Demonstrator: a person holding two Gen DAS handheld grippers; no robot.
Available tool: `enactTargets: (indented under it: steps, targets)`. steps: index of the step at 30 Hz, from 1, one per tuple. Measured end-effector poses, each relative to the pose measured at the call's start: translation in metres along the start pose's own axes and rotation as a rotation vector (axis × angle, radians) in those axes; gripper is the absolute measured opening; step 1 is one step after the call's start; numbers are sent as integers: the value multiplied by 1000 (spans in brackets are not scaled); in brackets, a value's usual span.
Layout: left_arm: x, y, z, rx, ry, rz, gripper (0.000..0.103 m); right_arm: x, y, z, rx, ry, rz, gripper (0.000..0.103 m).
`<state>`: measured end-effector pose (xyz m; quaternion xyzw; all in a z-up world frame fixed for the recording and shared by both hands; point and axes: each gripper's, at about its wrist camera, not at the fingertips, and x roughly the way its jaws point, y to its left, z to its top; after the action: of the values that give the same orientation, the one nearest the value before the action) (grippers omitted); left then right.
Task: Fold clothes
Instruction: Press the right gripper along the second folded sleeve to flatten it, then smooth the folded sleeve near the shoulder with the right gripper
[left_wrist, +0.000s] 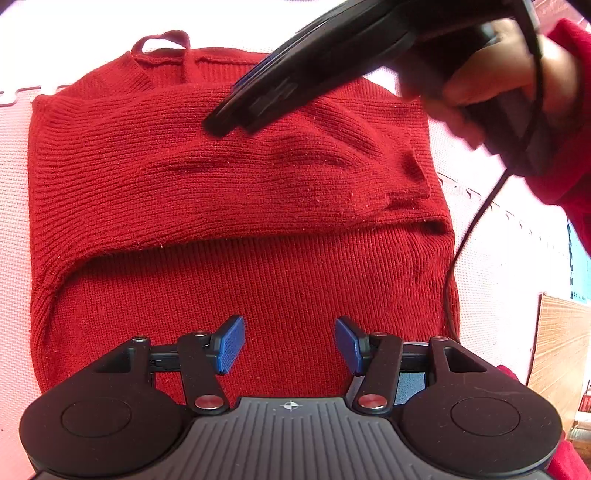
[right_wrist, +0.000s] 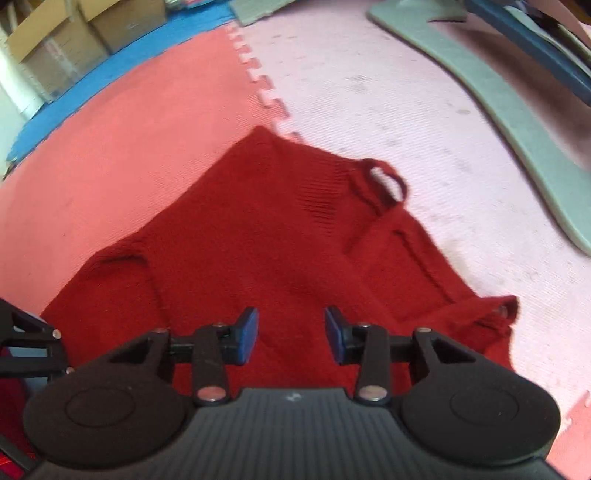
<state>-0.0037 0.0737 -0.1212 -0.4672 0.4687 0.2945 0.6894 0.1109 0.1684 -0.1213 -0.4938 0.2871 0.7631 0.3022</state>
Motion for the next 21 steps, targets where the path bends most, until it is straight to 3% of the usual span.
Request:
enactTargets:
  steps: [3, 6, 15, 21]
  targets:
    - [-1, 3, -3, -4, -1, 1, 56, 19, 7, -3, 21, -18, 15, 25]
    - [0, 4, -4, -3, 8, 5, 56, 33, 5, -7, -11, -1, -31, 14]
    - [0, 8, -5, 2, 16, -10, 56, 16, -20, -44, -58, 161, -131, 12]
    - [0, 8, -7, 10, 13, -13, 56, -2, -41, -60, -10, 192, -138, 12]
